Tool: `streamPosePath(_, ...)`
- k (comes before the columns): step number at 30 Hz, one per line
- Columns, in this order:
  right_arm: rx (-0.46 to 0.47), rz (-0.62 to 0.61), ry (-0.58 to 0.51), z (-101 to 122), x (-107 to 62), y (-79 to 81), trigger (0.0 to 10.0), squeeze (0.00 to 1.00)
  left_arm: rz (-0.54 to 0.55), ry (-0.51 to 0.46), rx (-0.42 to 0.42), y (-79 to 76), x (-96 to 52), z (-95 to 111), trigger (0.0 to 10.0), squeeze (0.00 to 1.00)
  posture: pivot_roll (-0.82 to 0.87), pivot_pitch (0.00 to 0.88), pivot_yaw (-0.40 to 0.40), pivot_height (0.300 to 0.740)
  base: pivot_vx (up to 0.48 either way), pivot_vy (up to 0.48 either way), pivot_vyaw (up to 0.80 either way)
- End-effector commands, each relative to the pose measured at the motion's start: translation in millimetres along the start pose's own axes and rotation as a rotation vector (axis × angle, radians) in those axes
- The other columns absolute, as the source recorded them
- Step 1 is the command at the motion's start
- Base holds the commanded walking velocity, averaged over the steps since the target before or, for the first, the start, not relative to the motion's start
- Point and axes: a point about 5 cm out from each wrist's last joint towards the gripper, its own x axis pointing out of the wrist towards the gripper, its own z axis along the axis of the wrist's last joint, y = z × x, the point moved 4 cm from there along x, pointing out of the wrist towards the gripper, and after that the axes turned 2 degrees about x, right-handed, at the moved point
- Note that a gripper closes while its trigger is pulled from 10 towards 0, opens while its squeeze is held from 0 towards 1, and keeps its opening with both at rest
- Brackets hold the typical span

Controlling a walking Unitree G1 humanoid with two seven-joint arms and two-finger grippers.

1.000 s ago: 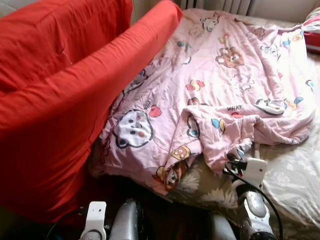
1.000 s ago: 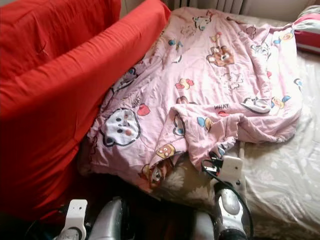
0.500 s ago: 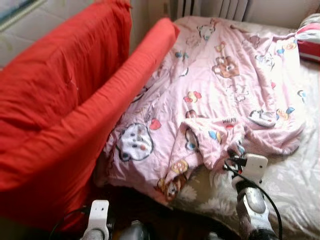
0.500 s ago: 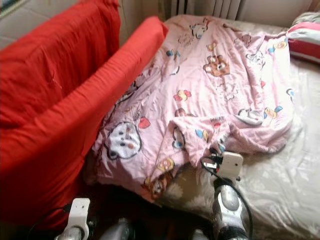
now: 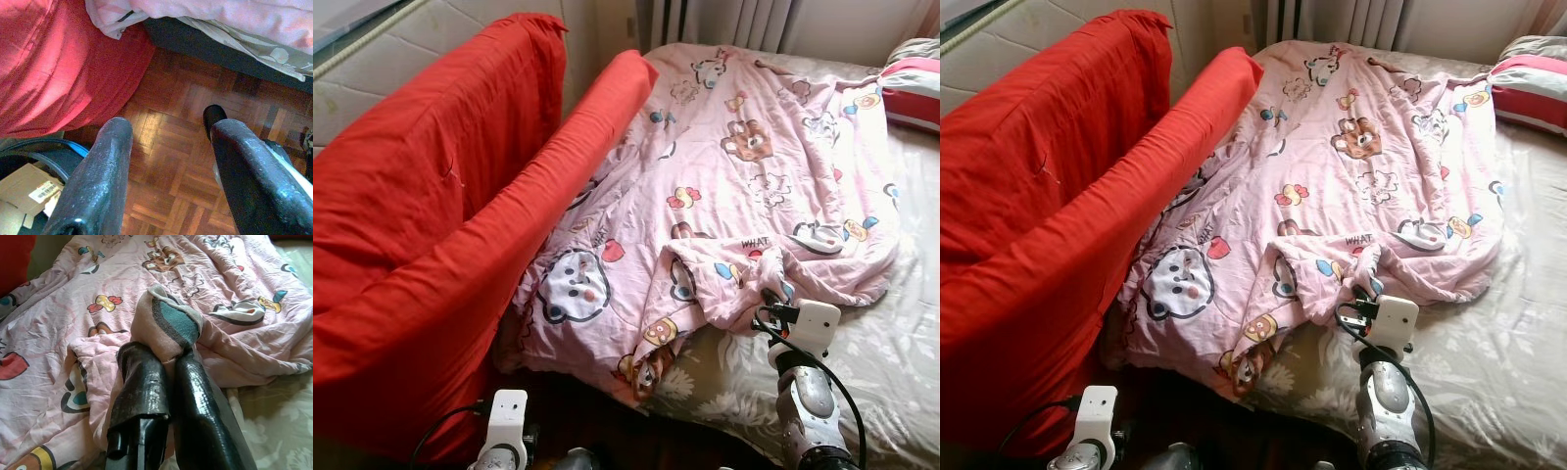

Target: Clean up the room

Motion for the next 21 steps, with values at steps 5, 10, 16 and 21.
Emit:
streamPosePath(5, 0.001, -0.005, 0.013, -1.7, 0.2, 1.1, 10.0, 0.00, -0.017, 0.052, 0.007, -2.2, -3.7, -17.5, 10.0, 0.00, -0.06, 0.148, 0.028, 0.740, 0.000, 0.000, 0.00)
streamPosePath(10, 0.001, 0.002, 0.018, -2.5, 0.7, 3.7, 10.0, 0.00, -0.029, 0.050, 0.027, -4.0, -3.7, -17.5, 10.0, 0.00, -0.06, 0.143, 0.030, 0.740, 0.000, -0.129, 0.00)
streamPosePath(16, 0.002, 0.005, 0.019, -2.9, 0.4, 4.9, 10.0, 0.00, -0.034, 0.051, 0.026, -4.7, -3.8, -17.7, 10.0, 0.00, -0.06, 0.140, 0.032, 0.740, 0.000, -0.335, 0.00)
streamPosePath(21, 0.007, 0.012, 0.017, -3.4, -0.2, 7.5, 10.0, 0.00, -0.034, 0.052, 0.015, -5.0, -4.0, -18.2, 10.0, 0.00, -0.06, 0.143, 0.031, 0.740, 0.000, -0.233, 0.00)
